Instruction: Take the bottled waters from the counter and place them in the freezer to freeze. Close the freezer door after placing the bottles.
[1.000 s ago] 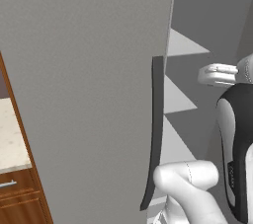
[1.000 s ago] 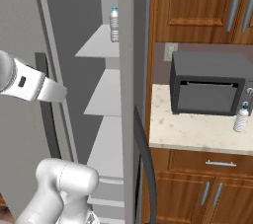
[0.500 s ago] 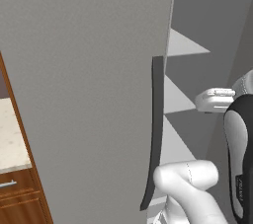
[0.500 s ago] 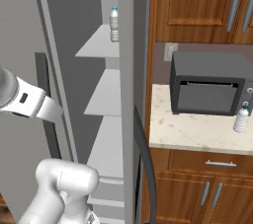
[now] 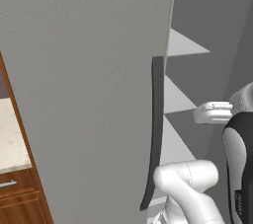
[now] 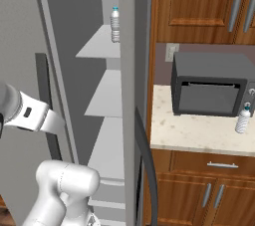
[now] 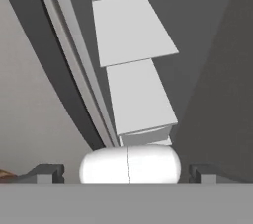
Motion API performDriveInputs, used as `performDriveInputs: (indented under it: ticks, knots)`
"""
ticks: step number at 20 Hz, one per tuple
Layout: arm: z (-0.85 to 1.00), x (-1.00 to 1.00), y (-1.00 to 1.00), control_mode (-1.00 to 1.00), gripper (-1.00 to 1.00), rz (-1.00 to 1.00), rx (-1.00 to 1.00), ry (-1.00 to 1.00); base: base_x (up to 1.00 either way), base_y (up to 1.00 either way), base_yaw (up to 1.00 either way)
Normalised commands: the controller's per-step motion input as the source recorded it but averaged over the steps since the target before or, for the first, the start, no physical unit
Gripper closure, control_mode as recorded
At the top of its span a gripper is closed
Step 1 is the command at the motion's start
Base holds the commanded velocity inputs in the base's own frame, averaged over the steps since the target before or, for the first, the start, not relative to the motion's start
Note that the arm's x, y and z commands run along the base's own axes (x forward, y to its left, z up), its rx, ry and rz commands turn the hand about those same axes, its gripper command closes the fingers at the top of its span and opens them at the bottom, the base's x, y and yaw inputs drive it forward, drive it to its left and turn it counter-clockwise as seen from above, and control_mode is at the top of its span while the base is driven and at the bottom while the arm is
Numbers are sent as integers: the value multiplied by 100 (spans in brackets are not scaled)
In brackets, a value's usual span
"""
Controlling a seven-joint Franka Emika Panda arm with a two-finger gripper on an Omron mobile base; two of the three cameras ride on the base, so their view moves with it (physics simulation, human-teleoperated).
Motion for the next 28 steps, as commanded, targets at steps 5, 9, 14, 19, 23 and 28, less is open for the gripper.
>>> performDriveInputs:
  ticks: [5,9,14,19,23,28]
  knots:
    - [-17,2,0,-100,-100,0,-2,0,0,0,0]
    - [-7,0,0,-100,-100,0,0,0,0,0,0]
    - [0,0,0,-100,-100,0,0,0,0,0,0]
    - [0,0,0,-100,-100,0,0,0,0,0,0]
    - [0,-6,0,100,-100,0,0,-2,-37,0,0]
    - [0,0,0,100,-100,0,0,0,-70,0,0]
